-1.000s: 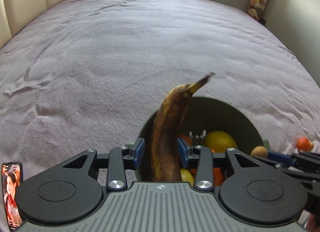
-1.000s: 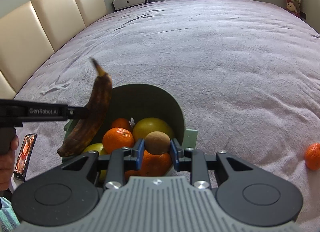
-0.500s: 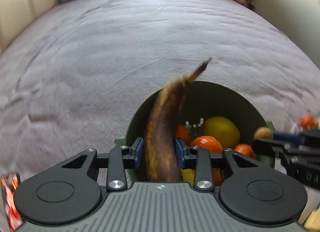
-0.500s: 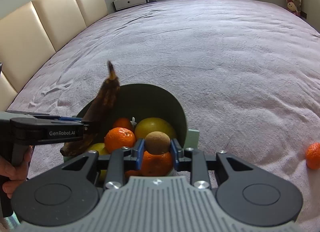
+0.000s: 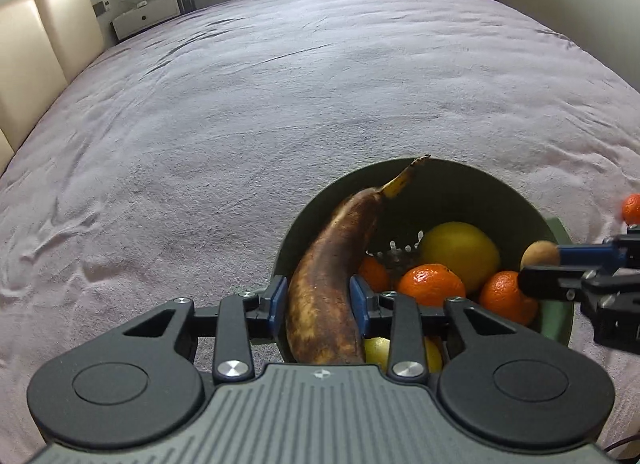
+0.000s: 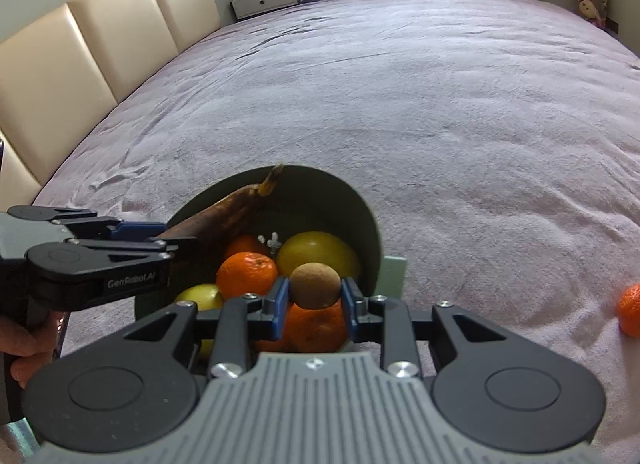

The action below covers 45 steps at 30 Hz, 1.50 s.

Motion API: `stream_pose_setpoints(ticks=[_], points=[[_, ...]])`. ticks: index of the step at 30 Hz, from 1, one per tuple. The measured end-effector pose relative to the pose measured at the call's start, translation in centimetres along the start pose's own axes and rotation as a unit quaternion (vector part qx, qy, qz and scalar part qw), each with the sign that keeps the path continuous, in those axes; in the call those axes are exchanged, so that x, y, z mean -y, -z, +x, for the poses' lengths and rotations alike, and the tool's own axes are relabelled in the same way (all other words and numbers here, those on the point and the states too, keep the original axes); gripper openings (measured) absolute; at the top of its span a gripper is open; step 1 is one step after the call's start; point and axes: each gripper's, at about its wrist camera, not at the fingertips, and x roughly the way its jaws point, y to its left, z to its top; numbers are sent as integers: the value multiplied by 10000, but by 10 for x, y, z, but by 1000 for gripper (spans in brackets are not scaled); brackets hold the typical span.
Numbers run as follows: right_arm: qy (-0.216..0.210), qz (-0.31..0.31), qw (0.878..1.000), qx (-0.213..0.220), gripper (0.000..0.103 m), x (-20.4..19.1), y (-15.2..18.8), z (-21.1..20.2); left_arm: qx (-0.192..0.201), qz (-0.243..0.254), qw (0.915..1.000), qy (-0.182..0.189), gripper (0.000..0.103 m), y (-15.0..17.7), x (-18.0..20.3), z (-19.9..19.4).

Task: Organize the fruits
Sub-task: 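Lower the brown banana into the colander with left tool while right tool holds the kiwi, then open left gripper releasing the banana while right gripper releases the kiwi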

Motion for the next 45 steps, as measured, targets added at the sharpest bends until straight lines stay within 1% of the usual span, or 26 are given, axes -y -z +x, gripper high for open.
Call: stream_pose_setpoints(ticks=[2,4,6,8,12,15,18,22,29,37,39,41,43,45], points=[[-75,-6,9999,-137,25,-2,0,1,86,-74,9999,44,39,-1,-2,-5],[-117,-54,9994,-314,25,-4,0,4,147,-299,9990,283,41,-3,-6,-11],[-183,-67,9986,-489,25,-7,1,7,184,-512,9976,436,44,-4,-11,-16],[-286,-95,9976,-631,25,-9,3,10,131,-654,9968,433,44,-4,-11,-18],[-416,-280,9953,-823,25,-20,7,14,66,-882,9956,312,44,-1,-11,-22],[-485,-385,9942,-877,25,-28,9,16,91,-1004,9942,363,44,1,-9,-26],[-457,-447,9937,-920,25,-32,11,19,97,-1041,9939,347,44,2,-5,-30],[-357,-534,9932,-973,25,-35,12,24,-10,-1095,9933,365,45,5,-1,-30],[-212,-733,9922,-989,26,-42,14,28,-69,-1178,9925,329,45,7,-3,-33],[-103,-708,9935,-889,27,-40,12,23,-45,-1201,9922,316,45,7,-4,-38],[-57,-641,9948,-785,34,-37,11,17,-1,-1212,9921,329,45,6,-4,-40],[-23,-579,9961,-659,37,-34,8,11,48,-1240,9916,373,45,4,-3,-44],[0,-509,9975,-482,42,-31,6,2,120,-1273,9909,417,48,2,-2,-48],[66,-439,9986,-283,51,-27,4,-7,193,-1289,9906,424,51,0,0,-51]])
